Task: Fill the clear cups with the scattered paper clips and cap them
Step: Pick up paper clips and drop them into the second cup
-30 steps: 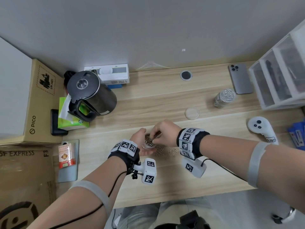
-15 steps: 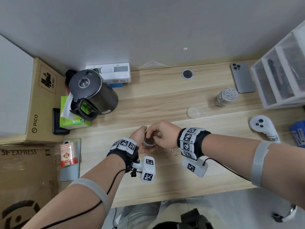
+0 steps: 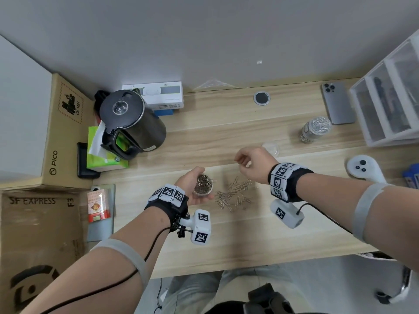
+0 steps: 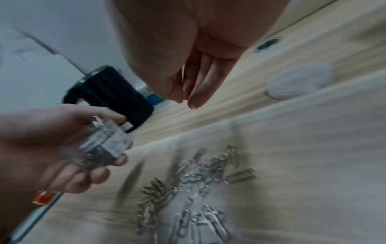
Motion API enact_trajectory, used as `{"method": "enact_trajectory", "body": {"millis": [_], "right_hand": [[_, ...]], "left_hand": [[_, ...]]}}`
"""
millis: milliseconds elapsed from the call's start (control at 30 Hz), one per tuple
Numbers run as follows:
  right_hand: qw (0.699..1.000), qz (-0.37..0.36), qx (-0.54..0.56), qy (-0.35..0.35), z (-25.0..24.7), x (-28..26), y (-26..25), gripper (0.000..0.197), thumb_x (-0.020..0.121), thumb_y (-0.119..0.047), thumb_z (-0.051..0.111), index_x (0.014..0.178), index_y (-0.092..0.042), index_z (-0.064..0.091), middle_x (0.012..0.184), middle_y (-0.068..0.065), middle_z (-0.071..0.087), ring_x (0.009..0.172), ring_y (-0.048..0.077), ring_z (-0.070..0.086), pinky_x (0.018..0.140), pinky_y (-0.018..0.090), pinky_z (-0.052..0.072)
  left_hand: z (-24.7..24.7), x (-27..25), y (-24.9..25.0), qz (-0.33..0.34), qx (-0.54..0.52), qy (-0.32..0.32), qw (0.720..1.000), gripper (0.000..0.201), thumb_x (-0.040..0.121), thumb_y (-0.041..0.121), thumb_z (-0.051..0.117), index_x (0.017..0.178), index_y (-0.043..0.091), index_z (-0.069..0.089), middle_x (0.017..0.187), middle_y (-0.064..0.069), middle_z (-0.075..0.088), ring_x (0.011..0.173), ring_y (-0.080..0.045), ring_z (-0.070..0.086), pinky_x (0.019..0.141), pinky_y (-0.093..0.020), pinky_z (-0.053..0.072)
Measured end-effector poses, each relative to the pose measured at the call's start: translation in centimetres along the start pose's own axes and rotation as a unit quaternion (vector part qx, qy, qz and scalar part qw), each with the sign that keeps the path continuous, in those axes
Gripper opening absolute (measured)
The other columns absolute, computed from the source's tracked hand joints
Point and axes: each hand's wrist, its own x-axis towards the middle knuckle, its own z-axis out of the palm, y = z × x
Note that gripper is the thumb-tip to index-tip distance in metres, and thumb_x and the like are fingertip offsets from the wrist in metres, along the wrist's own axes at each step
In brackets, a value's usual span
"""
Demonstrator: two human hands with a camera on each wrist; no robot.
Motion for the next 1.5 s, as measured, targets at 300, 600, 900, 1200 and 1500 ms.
{"method": "enact_trajectory", "body": {"millis": [300, 600, 900, 1200, 1500], "right_hand": [[0.962, 0.018, -0.209, -0.173, 2.5, -2.1, 4.1, 0.103, 0.045, -0.039, 0.088, 0.136, -0.022, 0.042, 0.127, 0.0, 0.036, 0.116, 0.019, 0.038, 0.098, 0.034, 0.045], [0.977, -0.035, -0.129, -0.164, 6.4, -2.3, 3.1, 0.085, 0.063, -0.023, 0.085, 0.138, -0.018, 0.045, 0.12, 0.006, 0.041, 0.112, 0.025, 0.045, 0.098, 0.035, 0.042], [0.974, -0.053, -0.161, -0.152, 7.8, -2.2, 1.9, 0.095, 0.046, -0.045, 0.083, 0.132, -0.032, 0.044, 0.119, -0.001, 0.034, 0.107, 0.02, 0.037, 0.09, 0.041, 0.049], [0.962, -0.078, -0.216, -0.144, 8.5, -2.3, 1.3, 0.065, 0.069, -0.051, 0.076, 0.126, -0.038, 0.049, 0.118, -0.002, 0.037, 0.104, 0.02, 0.038, 0.087, 0.039, 0.048], [0.951, -0.096, -0.251, -0.156, 9.5, -2.2, 0.4, 0.054, 0.079, -0.049, 0.068, 0.127, -0.038, 0.045, 0.132, 0.001, 0.032, 0.117, 0.022, 0.034, 0.084, 0.04, 0.051]], "left_hand": [[-1.0, -0.8, -0.9, -0.012, -0.039, -0.02, 0.999, 0.031, 0.094, 0.034, 0.057, 0.109, 0.008, 0.051, 0.077, -0.016, 0.068, 0.069, -0.038, 0.071, 0.061, -0.036, 0.055], [-1.2, -1.7, -1.5, -0.03, -0.039, -0.104, 0.993, 0.049, 0.091, 0.05, 0.06, 0.105, 0.003, 0.061, 0.082, -0.015, 0.071, 0.07, -0.03, 0.069, 0.057, -0.03, 0.053], [-2.4, -1.2, -1.9, -0.022, -0.045, -0.06, 0.997, 0.053, 0.089, 0.055, 0.061, 0.103, 0.004, 0.06, 0.074, -0.011, 0.069, 0.069, -0.031, 0.07, 0.055, -0.031, 0.052], [-3.0, -0.9, -2.7, -0.022, -0.052, -0.056, 0.997, 0.063, 0.085, 0.059, 0.063, 0.119, 0.006, 0.057, 0.087, -0.014, 0.067, 0.068, -0.032, 0.071, 0.052, -0.028, 0.054], [-3.4, -0.5, -2.8, -0.014, -0.054, -0.047, 0.997, 0.063, 0.085, 0.059, 0.063, 0.117, 0.006, 0.057, 0.087, -0.014, 0.068, 0.067, -0.031, 0.071, 0.053, -0.028, 0.054]]}}
